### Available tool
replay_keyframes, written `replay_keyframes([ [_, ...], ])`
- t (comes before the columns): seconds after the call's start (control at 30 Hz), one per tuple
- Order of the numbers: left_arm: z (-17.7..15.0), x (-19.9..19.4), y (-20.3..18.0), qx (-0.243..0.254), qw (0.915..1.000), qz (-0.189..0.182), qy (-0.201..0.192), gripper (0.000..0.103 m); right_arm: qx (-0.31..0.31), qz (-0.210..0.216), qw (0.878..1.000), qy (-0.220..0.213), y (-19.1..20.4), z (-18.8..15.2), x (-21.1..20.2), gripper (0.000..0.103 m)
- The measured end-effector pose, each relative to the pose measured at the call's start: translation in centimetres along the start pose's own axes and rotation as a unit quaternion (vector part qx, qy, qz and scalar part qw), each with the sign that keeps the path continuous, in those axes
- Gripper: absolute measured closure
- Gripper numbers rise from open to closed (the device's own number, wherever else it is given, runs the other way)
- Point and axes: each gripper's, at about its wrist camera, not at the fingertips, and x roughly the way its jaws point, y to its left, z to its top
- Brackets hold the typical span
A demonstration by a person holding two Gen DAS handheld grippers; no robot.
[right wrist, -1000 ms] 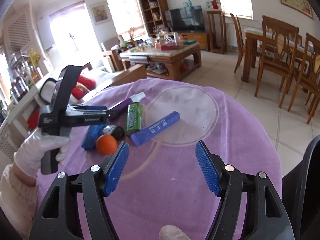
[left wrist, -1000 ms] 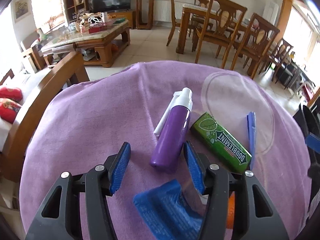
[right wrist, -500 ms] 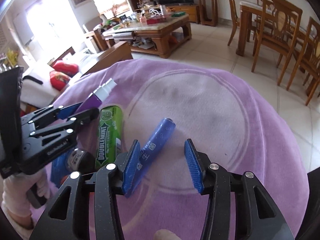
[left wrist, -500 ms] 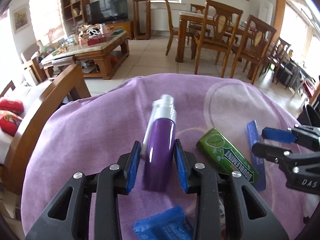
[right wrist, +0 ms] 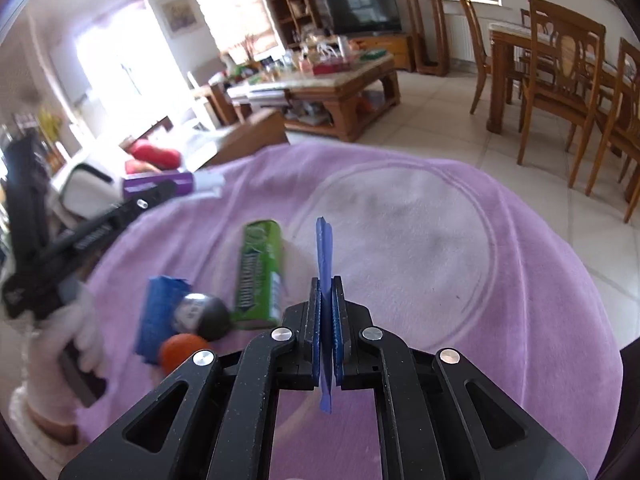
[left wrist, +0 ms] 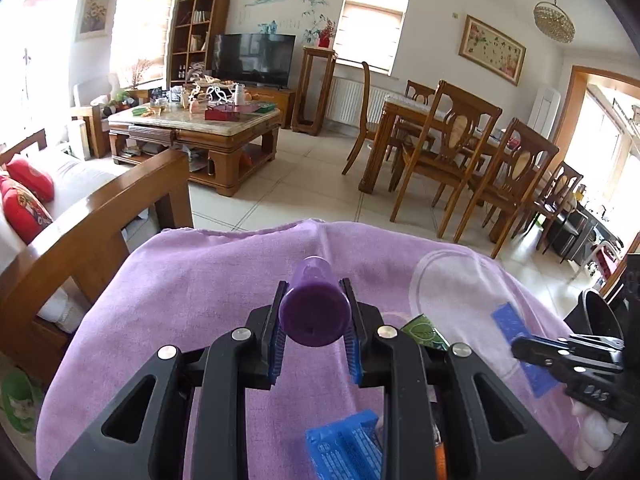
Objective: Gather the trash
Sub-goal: 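Grasp the purple tube with the left tool while the right grasps the blue strip, then carry the tube and strip over the bin and open both tools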
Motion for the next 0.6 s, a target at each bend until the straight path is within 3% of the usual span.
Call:
replay_keyframes([
  [0.1,0.0,-1.2,-0.3,-0.005,0.9997,-0.014,-0.016,0.079,0.002,0.015,0.999,-0.028,-0.1,-0.9,-4.0,0.098],
  [0.3,-0.8,-4.6,-3.7,0.010,0.9975,-0.047,-0.051,0.079,-0.026,-0.011,0.995,-0.094,-0.5,-3.2,-11.8,0.097],
  [0.6,-2.3,-9.8,-14.6,0.048,0.9842,-0.148,-0.084,0.079,0.000,-0.052,0.985,-0.164,-5.8,-8.1,-21.5,0.097],
])
